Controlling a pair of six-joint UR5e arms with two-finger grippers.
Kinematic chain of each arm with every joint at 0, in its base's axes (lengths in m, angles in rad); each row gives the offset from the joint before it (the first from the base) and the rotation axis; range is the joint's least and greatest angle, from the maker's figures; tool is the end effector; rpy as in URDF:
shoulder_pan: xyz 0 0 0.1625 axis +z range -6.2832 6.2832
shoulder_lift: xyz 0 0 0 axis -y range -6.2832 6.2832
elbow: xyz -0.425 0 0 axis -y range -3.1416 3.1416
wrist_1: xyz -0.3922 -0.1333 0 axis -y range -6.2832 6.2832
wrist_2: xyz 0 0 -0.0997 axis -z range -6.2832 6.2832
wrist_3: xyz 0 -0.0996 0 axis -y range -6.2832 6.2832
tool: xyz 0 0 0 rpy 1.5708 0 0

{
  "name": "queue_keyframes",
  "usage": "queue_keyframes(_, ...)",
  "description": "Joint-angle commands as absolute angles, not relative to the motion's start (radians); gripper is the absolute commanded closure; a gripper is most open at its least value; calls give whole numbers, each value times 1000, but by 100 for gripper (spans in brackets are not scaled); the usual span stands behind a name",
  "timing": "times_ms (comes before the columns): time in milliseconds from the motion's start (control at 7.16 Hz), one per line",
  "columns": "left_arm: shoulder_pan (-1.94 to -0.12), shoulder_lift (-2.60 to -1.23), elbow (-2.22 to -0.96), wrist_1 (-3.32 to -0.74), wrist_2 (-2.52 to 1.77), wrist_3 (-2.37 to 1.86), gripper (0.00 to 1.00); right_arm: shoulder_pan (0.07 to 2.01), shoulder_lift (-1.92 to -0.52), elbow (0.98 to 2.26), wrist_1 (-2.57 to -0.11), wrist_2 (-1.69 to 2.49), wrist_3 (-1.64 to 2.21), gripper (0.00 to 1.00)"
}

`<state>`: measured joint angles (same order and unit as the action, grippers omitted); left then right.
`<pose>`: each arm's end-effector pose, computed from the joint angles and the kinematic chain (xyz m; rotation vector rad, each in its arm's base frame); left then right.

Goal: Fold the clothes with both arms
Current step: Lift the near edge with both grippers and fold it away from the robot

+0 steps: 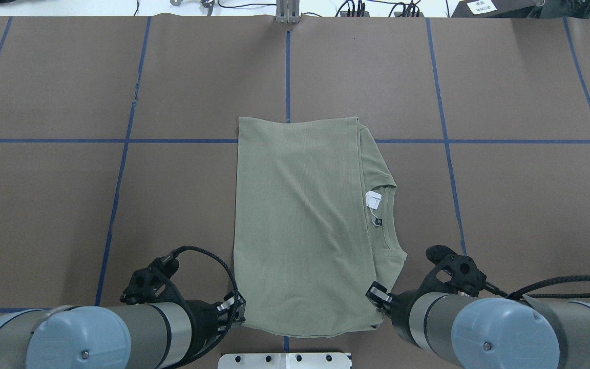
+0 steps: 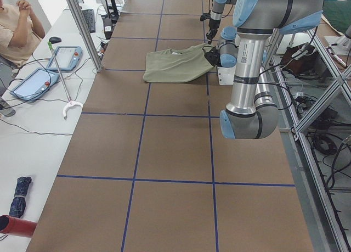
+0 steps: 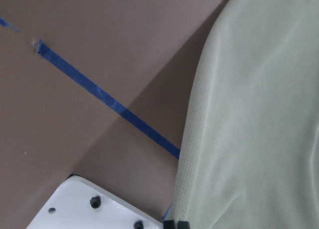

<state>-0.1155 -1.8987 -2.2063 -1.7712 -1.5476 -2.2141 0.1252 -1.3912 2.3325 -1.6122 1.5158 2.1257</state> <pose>0.4727 -0.1914 0.1907 -0.2903 1.1547 -0.6830 -0.4259 -0.1935 0.2474 -0.1446 -0.9076 0.6574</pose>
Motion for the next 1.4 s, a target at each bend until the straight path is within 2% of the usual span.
queue_keyframes(0, -230, -1946, -2203, -1758, -1551, -2144, 100, 216, -1347, 2329, -1614, 1526, 2114, 100)
queue_keyframes(279, -357, -1980, -2188, -1758, -1555, -2032, 100, 308, -1281, 2245, -1631, 1532, 1997, 100)
queue_keyframes(419, -415, -2000, -2136, -1761, -1558, -1976, 100, 378, -1258, 2197, -1629, 1569, 1935, 100)
queue_keyframes(698, -486, -2055, -2009, -1790, -1557, -1915, 100, 489, -1174, 2052, -1620, 1634, 1838, 100)
queue_keyframes(1256, -557, -2139, -1694, -2017, -1554, -1846, 100, 609, -1028, 1805, -1608, 1641, 1723, 100)
